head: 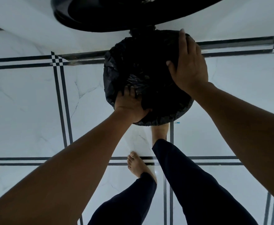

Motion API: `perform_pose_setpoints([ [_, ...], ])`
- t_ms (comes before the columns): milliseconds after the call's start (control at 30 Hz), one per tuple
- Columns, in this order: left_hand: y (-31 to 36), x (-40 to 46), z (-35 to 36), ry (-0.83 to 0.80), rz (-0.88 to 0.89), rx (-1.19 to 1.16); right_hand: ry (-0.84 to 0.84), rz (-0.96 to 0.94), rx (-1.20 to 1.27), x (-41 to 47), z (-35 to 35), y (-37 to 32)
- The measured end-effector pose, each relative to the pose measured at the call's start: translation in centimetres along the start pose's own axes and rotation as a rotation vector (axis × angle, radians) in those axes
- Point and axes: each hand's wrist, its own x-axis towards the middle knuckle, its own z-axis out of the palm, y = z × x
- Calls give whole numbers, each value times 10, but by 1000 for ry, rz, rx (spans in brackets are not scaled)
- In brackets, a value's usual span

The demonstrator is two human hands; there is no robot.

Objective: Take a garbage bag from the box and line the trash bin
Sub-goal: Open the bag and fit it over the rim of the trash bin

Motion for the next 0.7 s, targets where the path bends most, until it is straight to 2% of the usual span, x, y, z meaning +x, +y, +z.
perform_pose_setpoints([
  [67, 4, 2, -5, -81, -7, 49, 11, -10, 14, 4, 2, 2],
  [133, 9, 5, -12, -55, -11, 72, 11, -2, 7, 5, 3, 3],
  [233, 19, 18, -23, 299, 47, -45, 25, 9, -24, 4, 7, 4],
  [267, 22, 24, -26, 365, 78, -109, 35, 8, -39, 4, 8, 4],
  [300, 26, 34, -26, 356, 109, -163, 44, 5, -52, 4, 9, 4],
  [367, 30, 58, -21, 181, 124, -237, 65, 2, -64, 5, 12, 5],
  [433, 30, 79, -11, 46, 60, -279, 86, -3, -73, 4, 14, 6],
  [500, 28, 90, -4, 93, 24, -331, 86, -7, -68, 3, 14, 5],
  [567, 29, 94, -3, 130, 50, -357, 93, -4, -68, 3, 14, 5],
  [667, 32, 84, -8, 90, 116, -376, 99, 3, -61, 3, 14, 4],
  [700, 31, 75, -11, 150, 141, -414, 90, 9, -56, 2, 12, 3],
])
